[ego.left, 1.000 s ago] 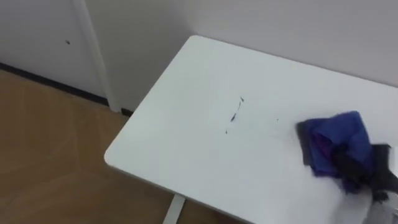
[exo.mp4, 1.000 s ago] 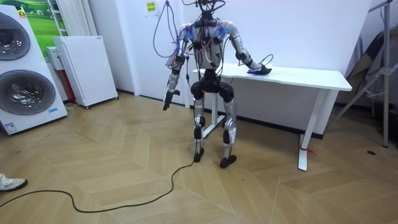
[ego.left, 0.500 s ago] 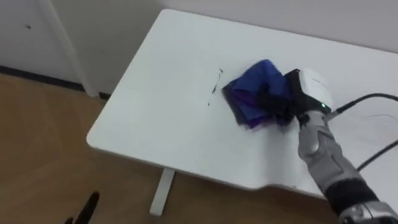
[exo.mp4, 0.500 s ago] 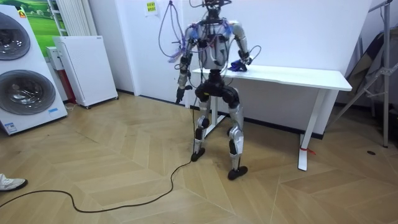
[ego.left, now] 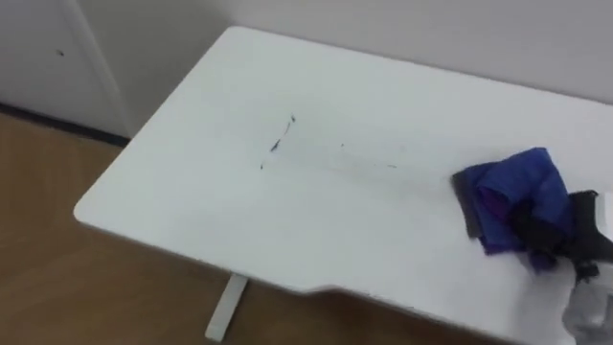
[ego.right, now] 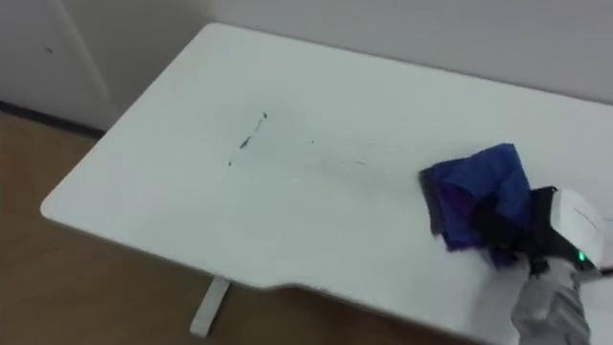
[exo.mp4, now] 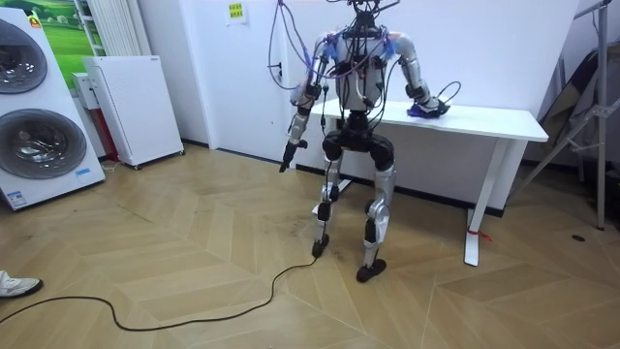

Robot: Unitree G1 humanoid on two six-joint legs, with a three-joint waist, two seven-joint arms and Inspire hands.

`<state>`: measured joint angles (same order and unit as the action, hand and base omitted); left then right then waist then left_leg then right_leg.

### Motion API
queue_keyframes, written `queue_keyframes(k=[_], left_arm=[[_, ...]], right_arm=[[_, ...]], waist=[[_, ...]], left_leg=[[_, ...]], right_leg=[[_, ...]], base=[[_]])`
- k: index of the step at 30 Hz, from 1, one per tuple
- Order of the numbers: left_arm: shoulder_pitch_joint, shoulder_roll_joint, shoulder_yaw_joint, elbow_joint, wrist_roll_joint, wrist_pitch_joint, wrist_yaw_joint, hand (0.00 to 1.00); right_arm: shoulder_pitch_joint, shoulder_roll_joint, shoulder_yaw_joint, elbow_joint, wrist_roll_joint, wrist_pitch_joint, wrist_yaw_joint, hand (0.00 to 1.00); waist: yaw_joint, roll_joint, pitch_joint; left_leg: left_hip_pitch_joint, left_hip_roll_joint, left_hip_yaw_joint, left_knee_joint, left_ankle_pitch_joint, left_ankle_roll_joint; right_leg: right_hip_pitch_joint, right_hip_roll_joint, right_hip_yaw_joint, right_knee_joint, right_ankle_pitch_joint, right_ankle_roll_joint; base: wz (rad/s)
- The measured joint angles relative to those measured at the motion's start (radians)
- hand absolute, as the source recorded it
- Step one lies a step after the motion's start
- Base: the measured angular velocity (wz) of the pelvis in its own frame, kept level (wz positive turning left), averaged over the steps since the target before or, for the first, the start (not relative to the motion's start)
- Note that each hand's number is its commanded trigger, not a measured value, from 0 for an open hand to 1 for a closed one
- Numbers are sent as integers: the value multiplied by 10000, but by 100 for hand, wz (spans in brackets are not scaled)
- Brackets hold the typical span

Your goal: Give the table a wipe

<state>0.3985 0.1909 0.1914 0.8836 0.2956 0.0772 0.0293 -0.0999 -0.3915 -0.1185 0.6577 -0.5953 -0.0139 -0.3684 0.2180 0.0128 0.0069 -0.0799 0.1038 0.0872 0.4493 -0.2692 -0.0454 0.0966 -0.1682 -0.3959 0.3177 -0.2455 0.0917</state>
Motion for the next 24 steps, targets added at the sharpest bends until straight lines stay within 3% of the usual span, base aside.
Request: queue_keyframes(k=[2, 3, 5, 8, 10, 12, 14, 16, 17, 20, 22, 24], left_arm=[[-353, -13, -4, 15, -113, 28, 17, 0], [-427, -9, -16, 15, -154, 42, 19, 0], [-616, 75, -181, -11, -302, 56, 121, 0], [-670, 105, -659, -35, -300, 148, 134, 0], [-339, 81, -768, -352, -272, 256, 136, 0], [32, 133, -746, -583, -284, 255, 151, 0], [404, 216, -541, -606, -278, 250, 183, 0], [842, 269, 230, -569, -187, 244, 209, 0], [1024, 430, 551, -571, -186, 244, 210, 0], [1181, 770, 947, -565, -189, 224, 229, 0], [1111, 741, 973, -568, -190, 83, 188, 0], [1025, 606, 723, -586, -196, 44, 148, 0]], right_arm=[[-752, 122, 828, -224, -616, 468, 286, 100], [-815, 160, 1099, -487, -876, 601, 439, 100], [-827, 411, 2223, -1173, -1576, 692, 743, 100], [-793, 628, 2542, -1106, -1563, 585, 837, 100], [-625, 620, 2473, -829, -1502, 503, 510, 100], [-114, 620, 2063, -563, -1373, 177, -25, 100], [361, 609, 1563, -134, -935, -271, -677, 100], [1086, 543, 352, 273, -543, -658, -1081, 100], [1432, 368, -180, 644, -190, -849, -1230, 100], [2022, -206, -1203, 1599, 453, -930, -1441, 100], [2020, -414, -1473, 1808, 582, -830, -1430, 100], [1958, -453, -1355, 1441, 622, -465, -1329, 100]], waist=[[498, 37, 82], [559, 83, 55], [502, -77, 57], [217, -275, 11], [89, -391, 0], [-137, -407, -14], [-500, -463, -89], [-854, -542, -157], [-1003, -613, -175], [-1292, -675, -221], [-1280, -624, -231], [-1248, -492, -232]], left_leg=[[192, -120, 200, -389, -109, -25], [214, -122, 198, -503, -109, -52], [251, -184, 197, -776, -45, -39], [263, -303, 27, -806, 30, 27], [338, -409, -60, -928, 103, 81], [395, -497, -183, -983, 121, 113], [474, -568, -210, -1070, 157, 169], [666, -661, -274, -1148, 168, 196], [762, -668, -272, -1193, 167, 198], [911, -669, -354, -1256, 160, 201], [992, -666, -332, -1346, 155, 202], [1031, -658, -342, -1372, 156, 202]], right_leg=[[-617, 3, 490, 115, 11, 51], [-677, 10, 579, 121, 75, 53], [-795, 28, 713, 116, 202, 50], [-769, 34, 713, 60, 206, 45], [-681, 43, 638, 4, 209, 40], [-478, 11, 399, -134, 218, 55], [-198, 6, 289, -398, 245, 105], [156, -1, 225, -698, 292, 186], [328, 1, -6, -795, 310, 204], [676, 0, -534, -814, 336, 221], [679, 3, -482, -816, 335, 222], [636, 22, -420, -810, 348, 202]], base=[[-125], [-92], [-39], [17], [21], [31], [36], [29], [23], [21], [-11], [-34]])
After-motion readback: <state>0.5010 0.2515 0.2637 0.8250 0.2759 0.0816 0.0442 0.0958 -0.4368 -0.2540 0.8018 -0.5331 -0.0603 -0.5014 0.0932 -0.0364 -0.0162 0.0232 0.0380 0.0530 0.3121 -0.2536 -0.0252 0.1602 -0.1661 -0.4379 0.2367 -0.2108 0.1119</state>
